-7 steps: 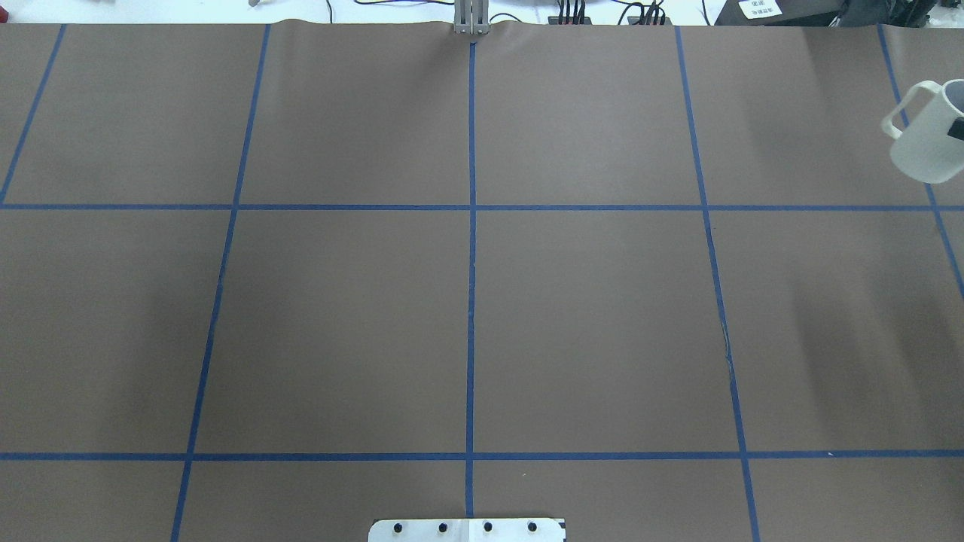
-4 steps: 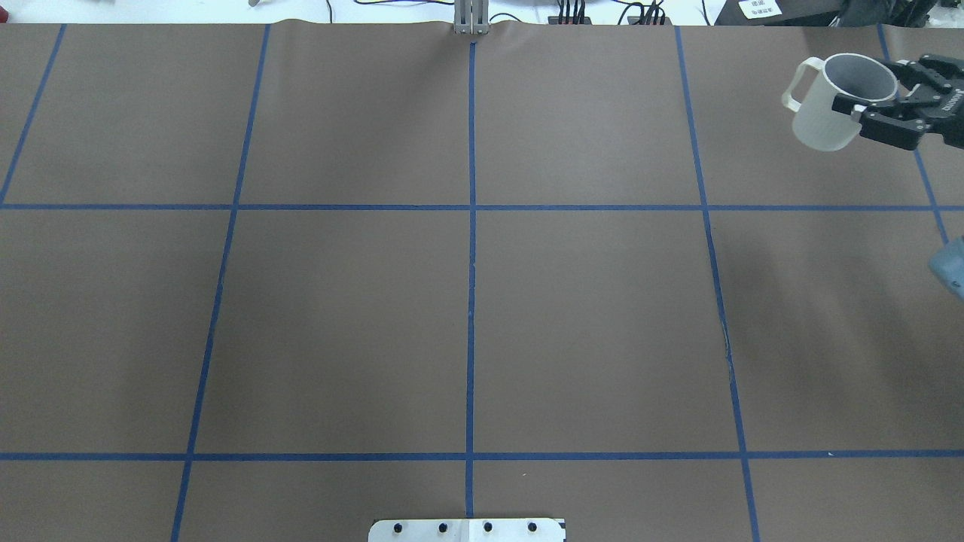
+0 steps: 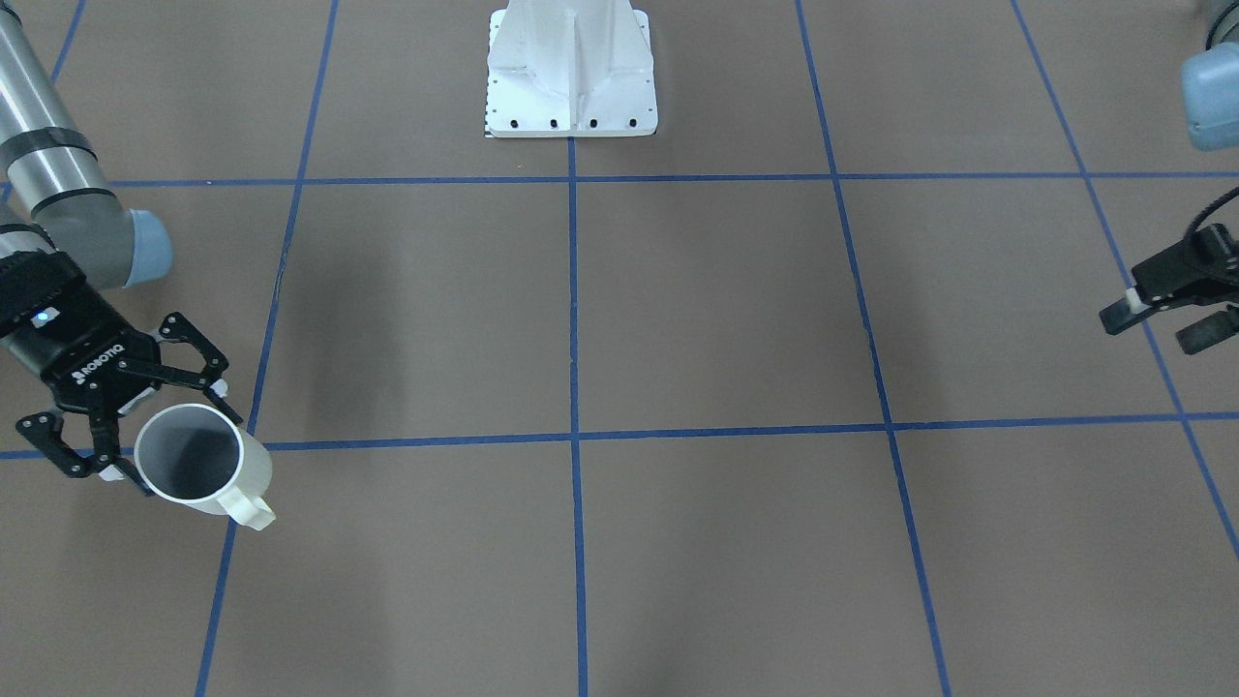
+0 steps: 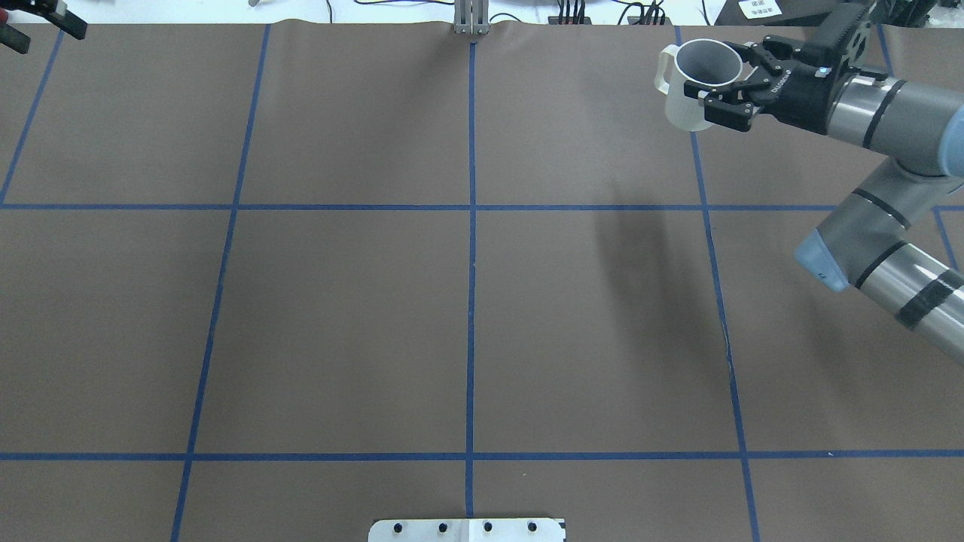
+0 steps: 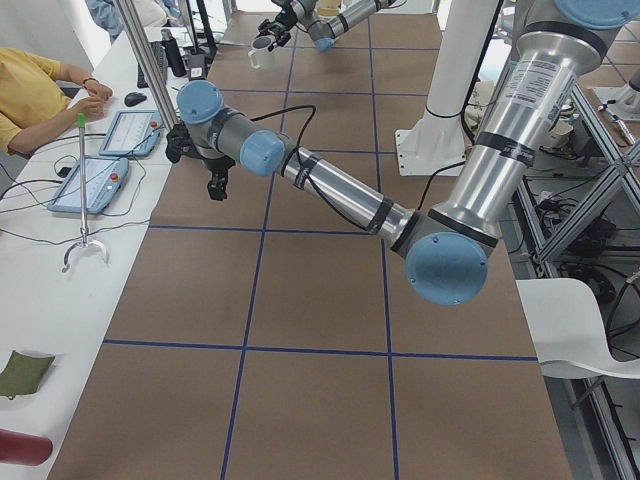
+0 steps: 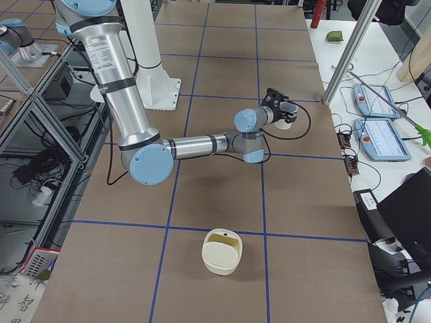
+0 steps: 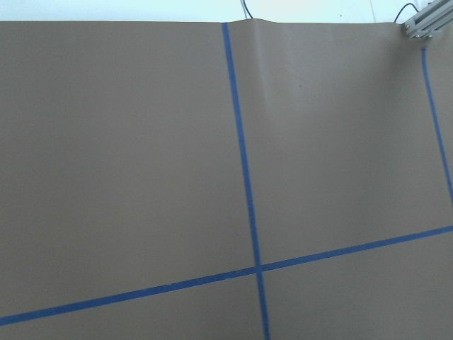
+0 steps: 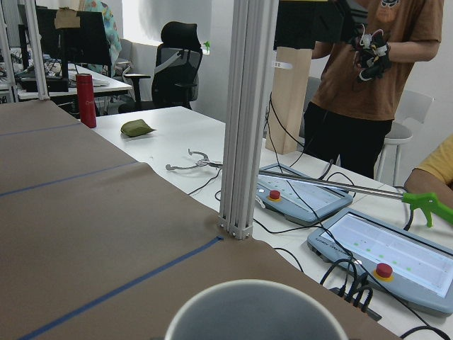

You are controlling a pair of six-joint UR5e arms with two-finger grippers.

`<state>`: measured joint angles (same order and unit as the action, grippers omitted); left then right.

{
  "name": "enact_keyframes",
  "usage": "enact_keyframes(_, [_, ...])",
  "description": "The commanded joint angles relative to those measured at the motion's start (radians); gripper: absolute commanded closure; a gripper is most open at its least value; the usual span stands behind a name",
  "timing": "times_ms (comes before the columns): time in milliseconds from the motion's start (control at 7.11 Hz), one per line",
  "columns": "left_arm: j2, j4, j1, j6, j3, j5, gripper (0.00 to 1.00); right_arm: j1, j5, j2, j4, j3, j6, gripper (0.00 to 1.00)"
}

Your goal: Left arm hands cup to right arm to dump lemon

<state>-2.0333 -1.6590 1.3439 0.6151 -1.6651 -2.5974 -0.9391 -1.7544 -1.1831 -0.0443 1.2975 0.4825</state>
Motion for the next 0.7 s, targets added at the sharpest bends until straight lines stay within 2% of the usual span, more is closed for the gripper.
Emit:
enact_keyframes(0, [-0.124,-0.033,-0.096,0.26,0.005,0.011,0.0,0.123,0.21,0.094,0.14,0.0,-0.052,1.0])
enact_keyframes(141, [-0.177,-0.031,-0.126,0.318,0.011,0.013,0.0,0.137,0.24,0.121,0.185,0.008,-0.059,1.0])
enact_keyframes(422, [-0.255,-0.033,-0.19,0.398,0.042,0.075,0.0,0.21,0.407,0.169,0.265,0.014,-0.067,1.0])
enact_keyframes(563, [-0.322,-0.033,-0.23,0.479,0.071,0.127,0.0,0.217,0.412,0.2,0.297,0.016,-0.067,1.0])
